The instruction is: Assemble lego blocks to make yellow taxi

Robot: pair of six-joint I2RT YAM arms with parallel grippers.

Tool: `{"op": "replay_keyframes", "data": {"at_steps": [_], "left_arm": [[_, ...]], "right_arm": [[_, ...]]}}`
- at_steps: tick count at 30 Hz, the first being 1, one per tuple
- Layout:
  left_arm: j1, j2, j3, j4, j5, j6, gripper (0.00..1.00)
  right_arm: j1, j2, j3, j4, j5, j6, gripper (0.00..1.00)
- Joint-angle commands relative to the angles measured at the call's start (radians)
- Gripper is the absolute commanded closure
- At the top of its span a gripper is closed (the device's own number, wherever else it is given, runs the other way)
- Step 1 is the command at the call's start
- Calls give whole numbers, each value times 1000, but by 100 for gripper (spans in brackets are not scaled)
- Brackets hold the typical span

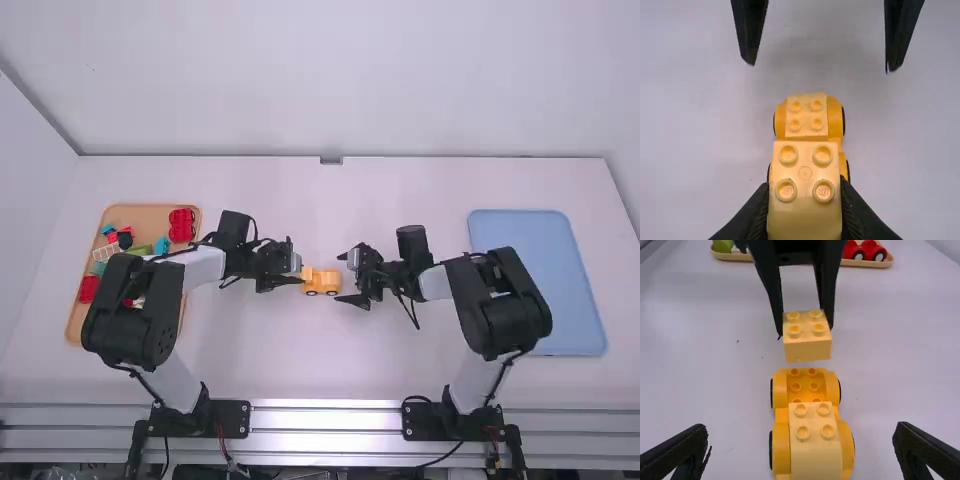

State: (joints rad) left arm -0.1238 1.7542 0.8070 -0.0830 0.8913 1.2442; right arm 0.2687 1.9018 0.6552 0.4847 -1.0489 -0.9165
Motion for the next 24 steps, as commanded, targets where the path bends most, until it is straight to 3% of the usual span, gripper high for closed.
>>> {"op": "replay_keyframes", "data": {"at_steps": [1,5,10,24], "left_arm": [[-3,21,15,11,44,-26,96],[-7,36,14,13,44,-25,95],[-7,42,18,9,56,-39,93],[-9,103,53,-11,94,-51,91]], "right_arm": [[19,62,0,50,-24,31,1],[41,135,1,211,-23,122,1],[39,190,12,298,-24,174,2],[40,279,180,29,-24,101,2]]}}
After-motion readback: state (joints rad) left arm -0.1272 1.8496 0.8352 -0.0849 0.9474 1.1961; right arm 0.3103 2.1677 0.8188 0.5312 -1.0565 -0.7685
